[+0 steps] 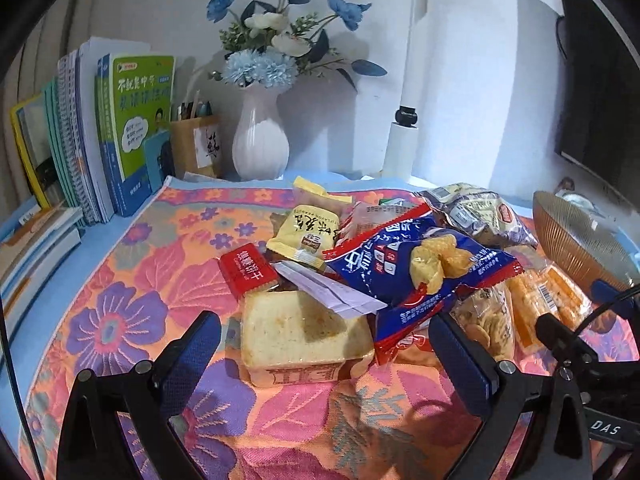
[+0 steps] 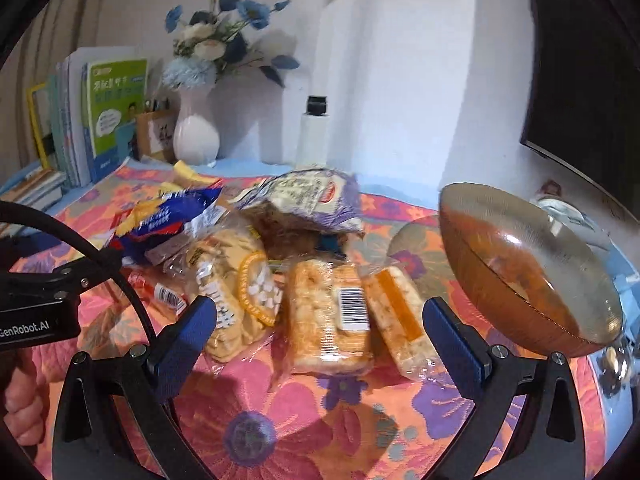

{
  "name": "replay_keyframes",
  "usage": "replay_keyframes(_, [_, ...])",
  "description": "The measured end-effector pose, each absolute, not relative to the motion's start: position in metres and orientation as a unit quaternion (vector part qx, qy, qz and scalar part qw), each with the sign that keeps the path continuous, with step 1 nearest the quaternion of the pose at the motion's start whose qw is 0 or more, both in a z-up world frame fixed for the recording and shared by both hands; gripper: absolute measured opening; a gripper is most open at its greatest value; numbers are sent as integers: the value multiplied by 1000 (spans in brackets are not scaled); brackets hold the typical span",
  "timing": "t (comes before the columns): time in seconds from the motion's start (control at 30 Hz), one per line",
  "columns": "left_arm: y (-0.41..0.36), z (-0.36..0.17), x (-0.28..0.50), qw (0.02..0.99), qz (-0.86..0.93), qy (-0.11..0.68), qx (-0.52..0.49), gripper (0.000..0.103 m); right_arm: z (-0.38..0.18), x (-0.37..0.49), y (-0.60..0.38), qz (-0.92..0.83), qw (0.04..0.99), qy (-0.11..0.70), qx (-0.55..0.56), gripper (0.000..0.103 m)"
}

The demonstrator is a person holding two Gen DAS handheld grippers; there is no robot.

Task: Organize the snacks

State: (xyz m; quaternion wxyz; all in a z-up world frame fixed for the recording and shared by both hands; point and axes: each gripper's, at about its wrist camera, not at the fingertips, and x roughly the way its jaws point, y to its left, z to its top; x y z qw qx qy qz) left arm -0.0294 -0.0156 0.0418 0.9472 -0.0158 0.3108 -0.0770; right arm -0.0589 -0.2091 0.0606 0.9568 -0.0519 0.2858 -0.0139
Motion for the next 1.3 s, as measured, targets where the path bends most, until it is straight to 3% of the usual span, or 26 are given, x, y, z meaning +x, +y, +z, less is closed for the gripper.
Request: replay_keyframes(1.3, [-12,43,-28,945,-82,315,-24,103,51,-50,-214,-23,949,312,-47,103])
